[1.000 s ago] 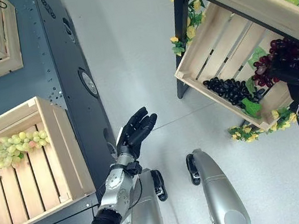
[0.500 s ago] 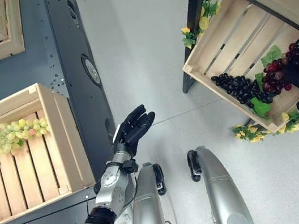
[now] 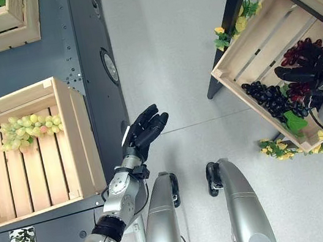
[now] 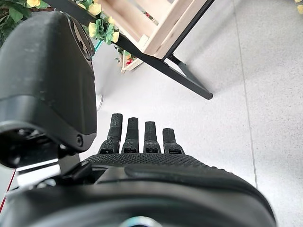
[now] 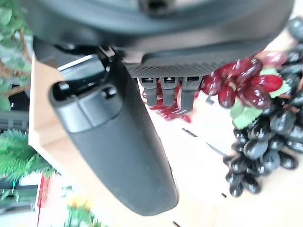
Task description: Pick up the fruits from the basket on one side to the basket on the other side
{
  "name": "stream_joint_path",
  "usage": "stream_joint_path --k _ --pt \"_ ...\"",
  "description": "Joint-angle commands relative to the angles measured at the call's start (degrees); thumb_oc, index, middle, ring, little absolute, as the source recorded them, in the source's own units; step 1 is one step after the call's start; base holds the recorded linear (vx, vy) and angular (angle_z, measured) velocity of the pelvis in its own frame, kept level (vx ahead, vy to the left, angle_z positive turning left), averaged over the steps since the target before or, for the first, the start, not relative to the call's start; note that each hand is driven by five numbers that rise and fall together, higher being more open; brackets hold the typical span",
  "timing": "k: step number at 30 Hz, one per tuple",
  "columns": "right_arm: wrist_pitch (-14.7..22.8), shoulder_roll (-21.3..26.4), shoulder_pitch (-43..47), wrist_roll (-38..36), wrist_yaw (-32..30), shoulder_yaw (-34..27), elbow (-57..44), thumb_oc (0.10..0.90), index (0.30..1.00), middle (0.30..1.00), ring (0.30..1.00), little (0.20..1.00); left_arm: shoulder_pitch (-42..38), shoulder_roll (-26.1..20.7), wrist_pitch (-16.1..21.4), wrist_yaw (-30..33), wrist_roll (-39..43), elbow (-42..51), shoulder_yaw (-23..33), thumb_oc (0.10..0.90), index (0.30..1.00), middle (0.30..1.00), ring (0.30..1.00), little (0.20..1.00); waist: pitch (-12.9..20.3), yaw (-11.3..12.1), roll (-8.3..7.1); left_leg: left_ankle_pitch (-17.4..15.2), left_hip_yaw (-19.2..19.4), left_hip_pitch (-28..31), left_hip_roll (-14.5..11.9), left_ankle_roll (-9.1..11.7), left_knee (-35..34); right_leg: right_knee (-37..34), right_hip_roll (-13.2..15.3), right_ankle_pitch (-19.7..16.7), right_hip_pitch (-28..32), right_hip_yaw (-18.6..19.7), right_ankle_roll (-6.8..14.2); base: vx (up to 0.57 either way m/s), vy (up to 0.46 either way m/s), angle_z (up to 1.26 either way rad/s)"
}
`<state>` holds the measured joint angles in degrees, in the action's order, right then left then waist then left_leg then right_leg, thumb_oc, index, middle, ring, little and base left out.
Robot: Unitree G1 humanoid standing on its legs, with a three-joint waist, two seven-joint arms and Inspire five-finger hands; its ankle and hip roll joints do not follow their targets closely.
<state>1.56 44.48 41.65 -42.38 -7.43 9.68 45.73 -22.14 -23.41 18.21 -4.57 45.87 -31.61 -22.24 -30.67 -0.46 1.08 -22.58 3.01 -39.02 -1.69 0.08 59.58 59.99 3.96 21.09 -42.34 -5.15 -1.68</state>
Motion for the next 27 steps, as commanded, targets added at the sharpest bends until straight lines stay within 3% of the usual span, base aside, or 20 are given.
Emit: stream_joint_path --k 1,6,16,19,23,27 --pt "4.5 2.5 3.6 3.8 1.7 -1.0 -5.0 0.8 0.9 0.9 0.9 0.9 0.0 0.1 4.8 -2.5 0.4 5.3 -0.2 0.8 0.9 0.9 0.9 0.9 0.9 -0.1 -0.82 0.8 4.5 3.9 3.4 -5.5 -3.6 -2.8 0.2 -3.9 5.8 0.3 -1.6 0.03 0.022 0.01" --pt "4.3 0.1 2.2 6.8 4.8 0.0 -10.0 0.8 0.9 0.9 0.9 0.9 0.6 0.8 5.4 -3.3 -0.1 4.1 0.7 0.8 0.9 0.9 0.9 0.9 0.9 -0.2 -1.2 1.2 4.3 6.1 3.4 -5.5 -5.3 -4.2 -0.1 -4.3 7.8 0.8 -1.3 0.02 0.013 0.0" --pt "4.9 -8.1 -11.6 11.3 8.0 0.7 -25.0 0.8 0.9 0.9 0.9 0.9 2.4 0.7 6.6 -0.8 -2.7 4.9 3.8 0.8 0.9 0.9 0.9 0.9 1.2 -1.3 -2.5 2.2 4.5 10.5 2.9 -5.9 -9.3 -8.1 -0.4 -5.1 12.0 0.9 -1.0 0.04 0.031 0.0" --pt "5.4 -11.5 -17.8 13.6 9.3 1.1 -30.1 0.8 0.9 0.9 0.9 0.9 3.5 0.1 6.9 3.3 -9.0 6.2 4.4 0.8 0.9 0.9 0.9 0.9 1.4 -1.6 -3.07 2.8 4.3 11.9 2.8 -5.9 -10.8 -9.6 -0.4 -5.5 13.6 0.9 -0.8 0.04 0.038 -0.01" --pt "7.4 -13.2 -25.0 14.3 9.4 1.5 -33.4 0.8 0.9 0.9 0.9 0.9 3.7 -3.7 6.9 14.1 -24.0 8.4 4.3 0.8 0.9 0.9 0.9 0.9 1.6 -1.5 -3.84 4.2 4.1 13.8 2.9 -5.7 -13.9 -13.1 -0.6 -6.6 15.9 0.7 -0.3 0.02 0.031 0.02" --pt "10.5 -14.4 -30.2 16.0 9.2 2.6 -33.8 0.8 0.9 0.9 0.9 0.9 3.6 -7.1 5.7 17.6 -29.1 12.0 4.4 0.8 0.9 0.9 0.9 0.9 1.5 -1.1 -4.1 5.6 3.6 15.1 3.2 -5.5 -16.6 -16.6 -0.4 -7.8 17.7 0.4 0.2 0.01 0.019 0.07"
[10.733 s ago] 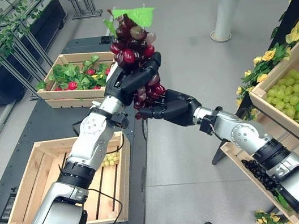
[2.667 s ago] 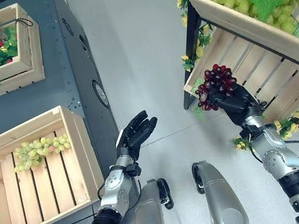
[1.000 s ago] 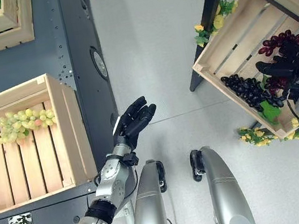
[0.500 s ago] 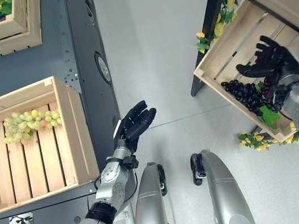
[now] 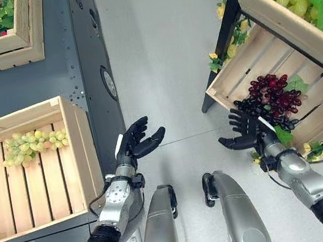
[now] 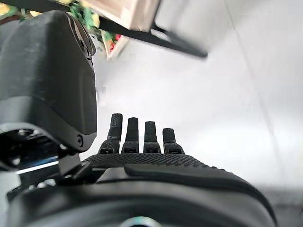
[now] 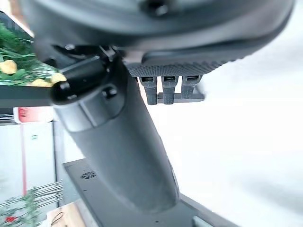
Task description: Pick up the fruits from the basket on one side to the basket on the other side
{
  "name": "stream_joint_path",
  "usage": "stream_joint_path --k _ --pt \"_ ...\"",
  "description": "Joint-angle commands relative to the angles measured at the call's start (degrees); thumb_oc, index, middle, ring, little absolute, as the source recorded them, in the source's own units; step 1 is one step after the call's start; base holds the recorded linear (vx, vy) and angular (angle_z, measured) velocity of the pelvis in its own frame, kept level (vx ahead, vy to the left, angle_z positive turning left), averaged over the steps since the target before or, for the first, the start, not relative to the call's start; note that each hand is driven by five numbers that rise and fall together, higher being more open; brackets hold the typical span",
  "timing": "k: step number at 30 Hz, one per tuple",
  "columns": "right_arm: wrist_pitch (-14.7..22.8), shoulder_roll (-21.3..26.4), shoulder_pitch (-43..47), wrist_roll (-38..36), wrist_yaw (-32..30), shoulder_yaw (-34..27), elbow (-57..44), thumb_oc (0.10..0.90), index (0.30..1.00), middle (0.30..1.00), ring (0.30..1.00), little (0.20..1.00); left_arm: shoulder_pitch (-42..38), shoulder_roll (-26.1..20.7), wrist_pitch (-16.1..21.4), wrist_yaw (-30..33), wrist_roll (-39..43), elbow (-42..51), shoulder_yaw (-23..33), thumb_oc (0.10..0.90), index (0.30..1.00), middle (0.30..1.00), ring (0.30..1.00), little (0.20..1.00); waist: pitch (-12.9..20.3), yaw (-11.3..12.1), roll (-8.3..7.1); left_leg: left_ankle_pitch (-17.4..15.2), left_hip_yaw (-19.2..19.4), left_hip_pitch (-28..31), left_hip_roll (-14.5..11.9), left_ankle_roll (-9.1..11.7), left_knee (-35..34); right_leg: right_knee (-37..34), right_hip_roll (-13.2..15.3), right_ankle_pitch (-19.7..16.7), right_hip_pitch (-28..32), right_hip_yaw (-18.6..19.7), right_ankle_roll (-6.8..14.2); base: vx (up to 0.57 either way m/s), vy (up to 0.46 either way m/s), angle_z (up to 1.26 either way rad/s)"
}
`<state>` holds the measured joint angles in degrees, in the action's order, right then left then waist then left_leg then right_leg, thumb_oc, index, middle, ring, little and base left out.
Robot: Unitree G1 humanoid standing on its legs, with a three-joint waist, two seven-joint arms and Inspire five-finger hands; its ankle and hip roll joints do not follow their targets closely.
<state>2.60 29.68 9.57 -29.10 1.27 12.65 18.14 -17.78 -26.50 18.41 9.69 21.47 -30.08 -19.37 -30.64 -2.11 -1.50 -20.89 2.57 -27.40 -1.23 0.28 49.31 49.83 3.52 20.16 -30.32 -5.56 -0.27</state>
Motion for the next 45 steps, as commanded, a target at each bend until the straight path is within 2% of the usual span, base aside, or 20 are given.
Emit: stream_joint_path --k 1,5,9,10,15,18,20,23,27,31,34,35,38,42,45 --pt "10.1 -0.1 1.5 3.5 -0.3 0.0 -6.1 0.8 0.9 0.9 0.9 0.9 -0.8 -4.3 4.9 2.9 -4.7 11.4 1.4 0.8 0.9 0.9 0.9 0.9 1.4 0.7 -1.45 4.3 3.9 3.7 2.9 -5.6 -7.0 -7.3 0.1 -7.3 6.1 0.7 -1.1 0.0 0.003 0.14" --pt "11.8 -1.2 2.4 6.9 -4.8 1.7 -5.5 0.8 0.9 0.9 0.9 0.9 -0.8 -4.6 4.5 2.8 -6.2 12.5 -0.1 0.8 0.9 0.9 0.9 0.9 1.2 1.5 -0.91 6.2 3.5 5.3 3.5 -5.3 -10.8 -10.4 0.4 -8.6 7.5 0.3 -0.7 -0.01 0.0 0.13" --pt "13.2 -2.5 3.5 9.5 -7.8 2.8 -5.2 0.8 0.9 0.9 0.9 0.9 -0.8 -4.6 6.9 5.4 -10.8 12.8 -0.8 0.8 0.9 0.9 0.9 0.9 1.1 2.0 -0.33 7.1 3.3 5.8 4.0 -5.1 -12.5 -11.8 0.6 -8.9 8.1 -0.2 -0.7 -0.02 0.014 0.06" --pt "13.5 -2.9 3.3 11.6 -9.1 3.4 -6.0 0.8 0.9 0.9 0.9 0.9 -0.4 -4.8 7.7 7.2 -14.1 14.0 -1.0 0.8 0.9 0.9 0.9 0.9 1.2 2.3 0.03 7.3 3.4 5.6 4.2 -5.0 -12.6 -12.0 0.8 -8.9 8.1 -0.6 -0.7 -0.01 0.033 0.03" --pt "13.1 -3.4 1.7 13.2 -8.6 4.6 -6.2 0.8 0.9 0.9 0.9 0.9 0.5 -6.5 9.2 12.3 -21.7 16.6 -0.6 0.8 0.9 0.9 0.9 0.9 1.3 3.1 0.63 8.2 2.8 6.3 4.9 -4.7 -14.4 -12.9 1.5 -9.1 8.7 -1.3 -0.4 0.02 0.041 0.07" --pt "13.6 -3.7 0.6 13.0 -7.6 5.7 -5.1 0.8 0.9 0.9 0.9 0.9 0.7 -8.6 10.1 20.4 -30.1 17.2 0.3 0.8 0.9 0.9 0.9 0.9 1.4 3.5 0.86 9.5 2.3 7.5 5.2 -4.4 -17.0 -14.7 1.6 -9.8 9.5 -1.4 -0.1 0.03 0.038 0.19" --pt "13.6 -3.1 0.0 12.2 -7.0 5.9 -4.5 0.8 0.9 0.9 0.9 0.9 0.4 -11.3 9.1 29.9 -36.1 17.7 2.6 0.8 0.9 0.9 0.9 0.9 1.5 3.9 0.99 11.0 1.8 8.0 5.5 -4.1 -19.5 -16.7 1.6 -10.6 9.9 -1.6 0.1 0.0 0.054 0.17" --pt "13.9 -2.5 -0.5 12.2 -6.5 5.8 -4.4 0.8 0.9 0.9 0.9 0.9 0.8 -13.4 8.7 37.3 -37.1 16.8 6.2 0.8 0.9 0.9 0.9 0.9 1.2 4.3 1.11 11.8 1.5 7.9 5.7 -3.9 -20.4 -17.9 1.7 -10.9 10.0 -2.1 0.1 -0.04 0.052 0.17" --pt "13.7 -2.4 -1.7 11.9 -7.9 5.7 -5.4 0.8 0.9 0.9 0.9 0.9 3.4 -15.2 4.8 47.5 -42.2 15.6 13.7 0.8 0.9 0.9 0.9 0.9 0.9 6.0 0.98 11.5 1.0 5.2 6.1 -3.8 -18.4 -15.4 2.5 -9.9 8.1 -4.4 -0.4 -0.05 0.027 0.21" --pt "12.6 -1.9 -2.5 11.5 -7.5 6.0 -6.0 0.8 0.9 0.9 0.9 0.9 4.7 -18.1 1.2 48.8 -42.0 14.8 18.8 0.8 0.9 0.9 0.9 0.9 0.8 7.1 1.1 10.9 0.6 3.0 6.1 -3.8 -16.2 -11.7 3.5 -7.8 6.5 -6.2 -1.2 0.0 0.054 0.17" --pt "11.7 -1.3 -2.7 11.7 -6.8 7.1 -6.7 0.8 0.9 0.9 0.9 0.9 4.3 -20.2 -0.4 49.1 -41.8 12.6 20.4 0.8 0.9 0.9 0.9 0.9 0.8 7.6 1.21 10.5 0.3 1.6 6.1 -4.0 -14.8 -9.8 3.9 -6.8 5.2 -6.6 -1.5 -0.01 0.065 0.24" --pt "11.2 -0.8 -2.4 11.4 -6.8 7.9 -7.1 0.8 0.9 0.9 0.9 0.9 3.6 -22.3 -1.5 48.8 -41.6 11.2 20.6 0.8 0.9 0.9 0.9 0.9 0.8 7.8 0.98 10.3 0.1 0.8 5.9 -4.0 -14.2 -9.0 4.0 -6.4 4.6 -6.8 -1.7 -0.03 0.048 0.17" --pt "10.6 0.5 -1.3 10.5 -5.6 9.3 -7.1 0.8 0.9 0.9 0.9 0.9 1.9 -26.4 -3.9 47.7 -41.9 7.7 19.6 0.8 0.9 0.9 0.9 0.9 0.8 8.2 0.21 10.1 -0.4 -1.0 5.6 -4.1 -13.1 -7.6 3.9 -5.7 3.1 -7.3 -2.2 -0.03 0.051 0.19" --pt "10.8 1.8 0.5 10.1 -4.6 11.1 -6.3 0.8 0.9 0.9 0.9 0.9 -1.1 -29.9 -3.9 47.9 -41.8 2.2 17.6 0.8 0.9 0.9 0.9 0.9 0.8 8.6 -1.02 9.8 -0.3 -3.5 4.9 -4.2 -11.7 -6.0 3.8 -4.9 1.4 -8.1 -2.7 -0.05 0.057 0.1" --pt "10.8 2.7 2.4 9.1 -3.4 12.0 -5.4 0.8 0.9 0.9 0.9 0.9 -5.3 -33.2 -6.8 45.6 -44.4 -1.5 14.3 0.8 0.9 0.9 0.9 0.9 0.8 8.8 -2.18 9.6 -0.7 -5.2 4.3 -4.3 -10.7 -5.0 3.7 -4.6 0.3 -8.9 -2.9 -0.03 0.032 0.05"
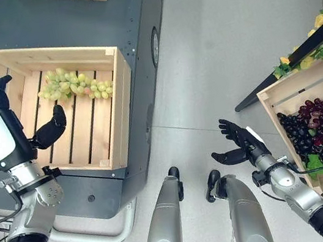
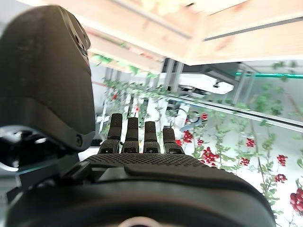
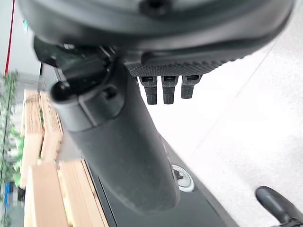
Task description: Pick up the fruits from the basket on one side to the basket on the other side
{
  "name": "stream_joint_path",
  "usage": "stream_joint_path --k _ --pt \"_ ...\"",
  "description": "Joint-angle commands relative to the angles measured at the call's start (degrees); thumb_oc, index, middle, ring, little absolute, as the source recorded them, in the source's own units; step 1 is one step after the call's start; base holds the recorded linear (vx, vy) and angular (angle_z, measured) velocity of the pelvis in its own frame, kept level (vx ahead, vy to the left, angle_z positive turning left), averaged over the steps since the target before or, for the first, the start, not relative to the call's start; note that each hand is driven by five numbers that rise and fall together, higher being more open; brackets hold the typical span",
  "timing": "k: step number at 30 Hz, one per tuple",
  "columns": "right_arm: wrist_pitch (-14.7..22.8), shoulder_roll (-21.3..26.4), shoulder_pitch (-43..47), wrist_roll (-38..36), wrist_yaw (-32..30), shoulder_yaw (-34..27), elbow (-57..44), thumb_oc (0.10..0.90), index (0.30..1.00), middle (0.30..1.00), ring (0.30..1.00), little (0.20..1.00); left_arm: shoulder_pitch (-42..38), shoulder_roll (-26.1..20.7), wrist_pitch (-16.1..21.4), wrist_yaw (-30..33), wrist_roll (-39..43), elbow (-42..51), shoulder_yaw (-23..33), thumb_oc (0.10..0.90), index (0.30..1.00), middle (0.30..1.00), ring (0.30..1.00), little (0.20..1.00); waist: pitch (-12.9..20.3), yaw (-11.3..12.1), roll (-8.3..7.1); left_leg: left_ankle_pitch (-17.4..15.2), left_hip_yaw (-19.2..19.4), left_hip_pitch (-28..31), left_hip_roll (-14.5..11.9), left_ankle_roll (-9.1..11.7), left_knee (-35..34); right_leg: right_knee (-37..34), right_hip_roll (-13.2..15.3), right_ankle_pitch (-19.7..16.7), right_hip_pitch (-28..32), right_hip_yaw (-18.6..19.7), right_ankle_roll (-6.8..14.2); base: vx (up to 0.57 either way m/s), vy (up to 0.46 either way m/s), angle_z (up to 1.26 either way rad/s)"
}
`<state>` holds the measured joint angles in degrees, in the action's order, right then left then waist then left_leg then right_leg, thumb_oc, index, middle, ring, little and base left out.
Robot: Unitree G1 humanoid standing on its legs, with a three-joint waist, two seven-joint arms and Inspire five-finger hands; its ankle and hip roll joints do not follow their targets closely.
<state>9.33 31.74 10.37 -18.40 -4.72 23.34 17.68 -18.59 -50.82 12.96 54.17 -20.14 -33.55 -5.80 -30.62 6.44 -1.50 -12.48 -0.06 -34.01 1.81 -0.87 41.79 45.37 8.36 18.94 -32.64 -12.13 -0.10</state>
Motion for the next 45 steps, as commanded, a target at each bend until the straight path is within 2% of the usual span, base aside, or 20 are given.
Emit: stream_joint_path --k 1,3,6,9,10,11,15,18,25,31,35,36,39,45 --pt "3.9 0.7 1.9 -2.0 2.8 1.5 -4.9 0.8 0.9 0.9 0.9 0.9 -5.4 -9.5 -1.7 0.6 -3.2 1.1 0.0 0.8 0.9 0.9 0.9 0.9 0.8 0.3 -2.37 1.2 1.9 1.2 1.1 -3.1 -3.0 -0.4 -1.2 -3.3 2.5 -2.5 -3.1 -0.03 0.041 0.12" --pt "3.2 1.5 3.8 -3.7 3.8 2.3 -4.2 0.8 0.9 0.9 0.9 0.9 -10.2 -12.2 -3.2 -1.6 -3.1 -3.3 -4.1 0.8 0.9 0.9 0.9 0.9 0.8 0.1 -3.08 1.1 1.5 -0.8 0.7 -3.2 -2.1 0.3 -1.3 -3.2 1.1 -2.7 -3.2 -0.04 0.059 0.14" --pt "2.7 2.0 5.3 -4.7 4.3 3.1 -3.9 0.8 0.9 0.9 0.9 0.9 -15.0 -14.0 -4.6 -4.2 -3.4 -6.8 -7.7 0.8 0.9 0.9 0.9 0.9 0.8 -0.2 -3.47 0.9 1.6 -2.1 0.3 -3.2 -1.3 1.1 -1.3 -3.1 0.0 -2.9 -3.3 -0.03 0.053 0.06" --pt "1.9 2.3 7.6 -5.2 5.1 4.1 -3.4 0.8 0.9 0.9 0.9 0.9 -22.8 -16.0 -6.7 -7.7 -6.5 -10.3 -14.2 0.8 0.9 0.9 0.9 0.9 0.8 -0.7 -4.12 0.7 1.5 -3.5 -0.1 -3.3 -0.7 1.8 -1.5 -2.9 -1.3 -3.2 -3.3 -0.02 0.04 0.06" --pt "1.7 2.5 8.1 -5.4 5.3 4.2 -3.4 0.8 0.9 0.9 0.9 0.9 -24.4 -16.3 -7.2 -8.6 -7.4 -10.8 -15.5 0.8 0.9 0.9 0.9 0.9 0.8 -0.8 -4.22 0.6 1.6 -3.9 -0.2 -3.3 -0.5 1.9 -1.5 -2.8 -1.6 -3.2 -3.4 -0.02 0.049 0.08" --pt "1.3 2.9 9.1 -5.9 5.8 4.5 -3.0 0.8 0.9 0.9 0.9 0.9 -28.5 -17.1 -8.8 -10.8 -8.6 -11.7 -19.5 0.8 0.9 0.9 0.9 0.9 0.8 -1.1 -4.33 0.5 1.6 -4.7 -0.3 -3.3 -0.2 2.2 -1.6 -2.8 -2.4 -3.2 -3.4 -0.02 0.041 0.07" --pt "0.6 3.3 10.2 -6.2 6.3 4.6 -2.5 0.8 0.9 0.9 0.9 0.9 -32.4 -17.9 -10.4 -12.0 -11.0 -11.5 -23.6 0.8 0.9 0.9 0.9 0.9 0.8 -1.4 -4.38 0.4 1.6 -5.5 -0.4 -3.3 0.1 2.4 -1.7 -2.7 -3.2 -3.2 -3.5 0.0 0.042 0.01" --pt "0.1 4.3 10.6 -5.8 6.7 4.4 -2.5 0.8 0.9 0.9 0.9 0.9 -38.1 -18.8 -11.8 -14.7 -14.2 -12.9 -28.9 0.8 0.9 0.9 0.9 0.9 0.8 -2.2 -4.25 0.2 1.9 -6.6 -0.6 -3.3 0.8 3.0 -1.8 -2.5 -4.5 -2.8 -3.6 0.01 0.05 -0.01" --pt "-0.3 5.8 11.0 -5.7 7.0 4.1 -2.1 0.8 0.9 0.9 0.9 0.9 -42.7 -20.3 -13.4 -14.3 -17.6 -12.8 -33.9 0.8 0.9 0.9 0.9 0.9 0.8 -3.1 -4.16 0.4 2.4 -7.7 -1.1 -3.1 0.7 2.8 -2.2 -2.9 -5.9 -2.2 -3.5 0.01 0.015 -0.03" --pt "-0.7 6.7 11.7 -6.7 6.6 3.6 -1.9 0.8 0.9 0.9 0.9 0.9 -46.4 -20.9 -13.4 -19.8 -20.1 -12.0 -38.6 0.8 0.9 0.9 0.9 0.9 0.8 -3.8 -3.95 0.5 2.8 -8.6 -1.3 -3.0 0.4 2.5 -2.6 -3.2 -7.2 -1.8 -3.4 0.01 0.002 -0.04" --pt "-1.0 7.0 11.8 -6.5 6.7 3.3 -1.7 0.8 0.9 0.9 0.9 0.9 -47.5 -20.6 -13.2 -21.4 -20.2 -12.7 -40.0 0.8 0.9 0.9 0.9 0.9 0.8 -4.3 -3.76 0.6 3.2 -9.0 -1.5 -3.0 0.3 2.3 -2.8 -3.5 -7.9 -1.4 -3.3 0.0 0.009 -0.02" --pt "-1.0 7.3 11.6 -6.6 6.7 3.1 -1.7 0.8 0.9 0.9 0.9 0.9 -48.4 -20.5 -14.0 -23.5 -19.2 -12.8 -41.0 0.8 0.9 0.9 0.9 0.9 0.8 -4.6 -3.69 0.6 3.4 -9.4 -1.6 -3.0 0.3 2.2 -2.8 -3.7 -8.3 -1.3 -3.3 0.0 0.032 -0.06" --pt "-1.0 7.6 11.5 -6.7 6.6 2.6 -1.6 0.8 0.9 0.9 0.9 0.9 -48.3 -20.3 -14.7 -24.2 -19.1 -13.4 -41.4 0.8 0.9 0.9 0.9 0.9 0.8 -5.0 -3.69 0.6 3.6 -9.9 -1.6 -2.9 0.2 2.0 -3.0 -4.0 -8.9 -1.0 -3.1 0.0 0.033 -0.1" --pt "-0.2 8.3 10.6 -7.5 6.2 1.7 -1.8 0.8 0.9 0.9 0.9 0.9 -50.7 -19.2 -17.5 -29.0 -16.3 -16.7 -43.0 0.8 0.9 0.9 0.9 0.9 0.8 -5.8 -4.45 0.7 4.2 -11.4 -2.1 -3.0 0.1 1.2 -3.4 -4.9 -10.3 -0.8 -2.7 0.0 0.02 -0.04"
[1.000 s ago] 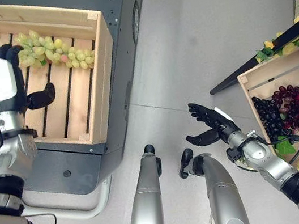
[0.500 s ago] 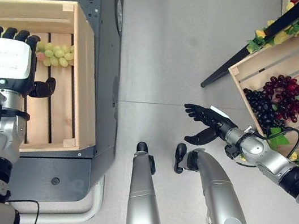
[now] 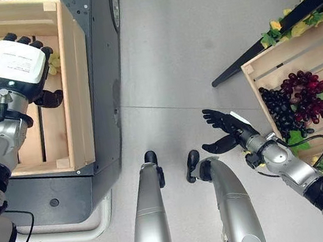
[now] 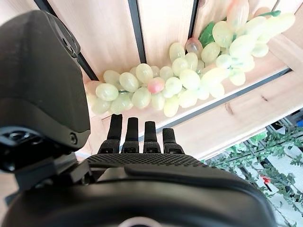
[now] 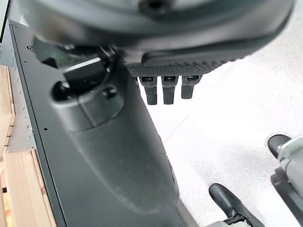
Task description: Pick up the fruits from the basket on one side to the basket on the other side
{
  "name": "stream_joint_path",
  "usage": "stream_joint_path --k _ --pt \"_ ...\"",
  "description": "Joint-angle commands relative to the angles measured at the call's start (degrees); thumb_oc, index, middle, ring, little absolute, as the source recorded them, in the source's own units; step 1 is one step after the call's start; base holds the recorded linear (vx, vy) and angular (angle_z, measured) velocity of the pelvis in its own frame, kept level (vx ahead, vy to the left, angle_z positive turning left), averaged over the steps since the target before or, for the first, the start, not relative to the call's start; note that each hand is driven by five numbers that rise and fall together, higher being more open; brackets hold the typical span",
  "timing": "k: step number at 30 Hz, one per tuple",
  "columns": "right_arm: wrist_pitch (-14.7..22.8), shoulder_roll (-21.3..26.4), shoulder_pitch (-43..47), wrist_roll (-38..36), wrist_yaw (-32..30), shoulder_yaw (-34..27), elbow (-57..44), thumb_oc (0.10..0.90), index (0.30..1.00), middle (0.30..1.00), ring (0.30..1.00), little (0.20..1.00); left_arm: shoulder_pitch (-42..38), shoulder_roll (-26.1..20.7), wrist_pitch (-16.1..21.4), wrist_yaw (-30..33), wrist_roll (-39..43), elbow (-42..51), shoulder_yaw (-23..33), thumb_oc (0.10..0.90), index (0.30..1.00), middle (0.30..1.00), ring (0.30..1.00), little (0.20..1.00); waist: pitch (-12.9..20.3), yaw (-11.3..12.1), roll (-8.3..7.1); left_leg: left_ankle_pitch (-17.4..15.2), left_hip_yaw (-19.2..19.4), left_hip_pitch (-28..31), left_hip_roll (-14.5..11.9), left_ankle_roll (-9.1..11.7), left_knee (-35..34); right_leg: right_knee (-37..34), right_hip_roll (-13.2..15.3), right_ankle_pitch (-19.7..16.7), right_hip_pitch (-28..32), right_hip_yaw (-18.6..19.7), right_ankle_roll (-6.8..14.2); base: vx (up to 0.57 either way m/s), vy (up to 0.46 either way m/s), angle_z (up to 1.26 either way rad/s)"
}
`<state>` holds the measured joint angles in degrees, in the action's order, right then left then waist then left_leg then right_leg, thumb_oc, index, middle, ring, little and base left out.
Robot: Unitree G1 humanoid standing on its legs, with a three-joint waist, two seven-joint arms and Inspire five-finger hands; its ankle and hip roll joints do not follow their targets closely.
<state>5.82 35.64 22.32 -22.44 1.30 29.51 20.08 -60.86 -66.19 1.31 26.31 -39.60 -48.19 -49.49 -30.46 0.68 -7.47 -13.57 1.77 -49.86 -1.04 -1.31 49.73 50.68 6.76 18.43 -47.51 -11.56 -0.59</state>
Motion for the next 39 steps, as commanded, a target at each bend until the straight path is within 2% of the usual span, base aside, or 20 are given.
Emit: stream_joint_path --k 1,7,14,17,19,20,21,22,27,31,34,39 --pt "3.5 4.4 -1.3 -3.8 0.1 -4.5 -4.3 0.8 0.9 0.9 0.9 0.9 -8.8 -3.7 -6.4 -1.9 3.4 -2.7 0.4 0.8 0.9 0.9 0.9 0.9 0.7 -0.1 1.36 1.9 2.4 4.2 0.7 -2.6 -7.9 -4.3 -1.8 -4.5 4.3 -1.5 -2.1 -0.01 0.011 -0.05" --pt "5.0 4.2 -1.7 -4.5 0.1 -5.0 -6.8 0.8 0.9 0.9 0.9 0.9 -11.6 -2.5 -13.1 -7.4 5.3 -8.2 -1.6 0.8 0.9 0.9 0.9 0.9 0.7 -0.7 0.03 2.0 2.3 2.4 0.4 -3.0 -8.2 -4.9 -2.2 -5.4 2.6 -1.9 -1.6 -0.01 0.008 -0.07" --pt "5.9 3.9 -2.0 -5.6 -0.2 -5.0 -9.0 0.8 0.9 0.9 0.9 0.9 -13.5 -1.8 -15.6 -9.0 6.1 -14.1 -1.9 0.8 0.9 0.9 0.9 0.9 0.7 -1.0 -0.97 1.8 2.1 1.5 0.2 -3.2 -8.3 -4.9 -2.2 -5.5 1.9 -2.4 -1.4 0.0 -0.002 -0.03" --pt "6.4 3.7 -1.9 -5.8 -0.3 -5.1 -9.5 0.8 0.9 0.9 0.9 0.9 -13.8 -1.5 -16.6 -12.0 7.6 -15.7 -2.0 0.8 0.9 0.9 0.9 0.9 0.7 -1.0 -1.17 1.8 2.0 1.1 0.2 -3.3 -8.2 -4.7 -2.2 -5.5 1.6 -2.6 -1.3 -0.01 -0.003 0.03" --pt "6.2 3.5 -1.7 -5.7 -0.6 -5.2 -10.2 0.8 0.9 0.9 0.9 0.9 -13.3 -1.3 -16.5 -13.6 8.5 -16.2 -1.5 0.673 0.709 0.709 0.709 0.709 0.7 -0.9 -1.21 1.8 1.9 1.1 0.3 -3.3 -8.3 -4.6 -2.2 -5.4 1.5 -2.8 -1.3 -0.01 -0.012 0.07" --pt "6.1 3.5 -1.5 -5.7 -0.7 -5.3 -10.5 0.8 0.9 0.9 0.9 0.9 -13.3 -1.2 -15.6 -13.9 9.1 -16.6 -1.3 0.463 0.394 0.394 0.394 0.394 0.7 -0.9 -1.22 1.8 1.9 1.1 0.3 -3.3 -8.5 -4.6 -2.2 -5.4 1.5 -2.8 -1.2 -0.01 -0.015 0.05" --pt "6.1 3.4 -1.3 -5.7 -0.8 -5.4 -10.9 0.8 0.9 0.9 0.9 0.9 -12.9 -0.9 -13.8 -14.3 9.1 -17.4 -0.6 0.4 0.3 0.3 0.3 0.3 0.7 -1.0 -1.23 1.8 1.9 1.3 0.3 -3.3 -8.6 -4.7 -2.2 -5.3 1.7 -2.8 -1.3 0.0 0.0 0.0" --pt "6.1 3.3 -0.8 -5.8 -0.9 -5.5 -11.0 0.8 0.9 0.9 0.9 0.9 -13.1 -0.5 -11.7 -14.7 8.9 -17.6 -0.7 0.4 0.3 0.3 0.3 0.3 0.7 -1.0 -1.19 1.8 1.9 1.4 0.4 -3.3 -8.8 -4.7 -2.2 -5.3 1.7 -2.8 -1.2 0.0 0.0 0.0" --pt "6.6 3.4 -0.6 -5.6 -1.1 -6.3 -11.3 0.8 0.9 0.9 0.9 0.9 -12.5 -0.5 -8.0 -15.1 9.4 -16.5 -0.4 0.4 0.3 0.3 0.3 0.3 0.7 -1.1 -0.53 1.7 1.9 2.2 0.5 -3.4 -9.2 -4.7 -2.2 -5.0 2.1 -2.6 -1.3 0.0 0.0 0.0" --pt "6.7 3.5 -0.5 -5.6 -0.9 -7.1 -11.2 0.8 0.9 0.9 0.9 0.9 -10.8 -1.2 -3.5 -14.4 9.9 -15.2 0.7 0.4 0.3 0.3 0.3 0.3 0.7 -0.9 0.11 1.7 2.2 3.6 0.5 -3.3 -9.8 -5.1 -2.2 -4.8 3.3 -2.5 -1.4 -0.01 -0.008 0.0" --pt "6.2 3.7 -0.6 -5.7 -0.9 -7.6 -11.3 0.8 0.9 0.9 0.9 0.9 -7.3 -1.5 1.0 -11.8 11.9 -12.8 3.2 0.4 0.3 0.3 0.3 0.3 0.7 -0.7 0.98 1.3 2.5 5.2 0.7 -3.3 -9.8 -4.8 -2.0 -4.2 4.6 -2.0 -1.7 0.0 0.0 0.0" --pt "5.8 3.7 -2.0 -5.5 -0.3 -8.6 -11.9 0.8 0.9 0.9 0.9 0.9 -2.4 -1.7 4.1 -9.2 19.3 -10.2 8.8 0.4 0.3 0.3 0.3 0.3 0.7 -0.3 1.83 1.1 2.7 8.4 0.9 -3.4 -10.4 -5.3 -1.5 -3.6 7.4 -1.8 -1.8 0.0 -0.023 -0.03"
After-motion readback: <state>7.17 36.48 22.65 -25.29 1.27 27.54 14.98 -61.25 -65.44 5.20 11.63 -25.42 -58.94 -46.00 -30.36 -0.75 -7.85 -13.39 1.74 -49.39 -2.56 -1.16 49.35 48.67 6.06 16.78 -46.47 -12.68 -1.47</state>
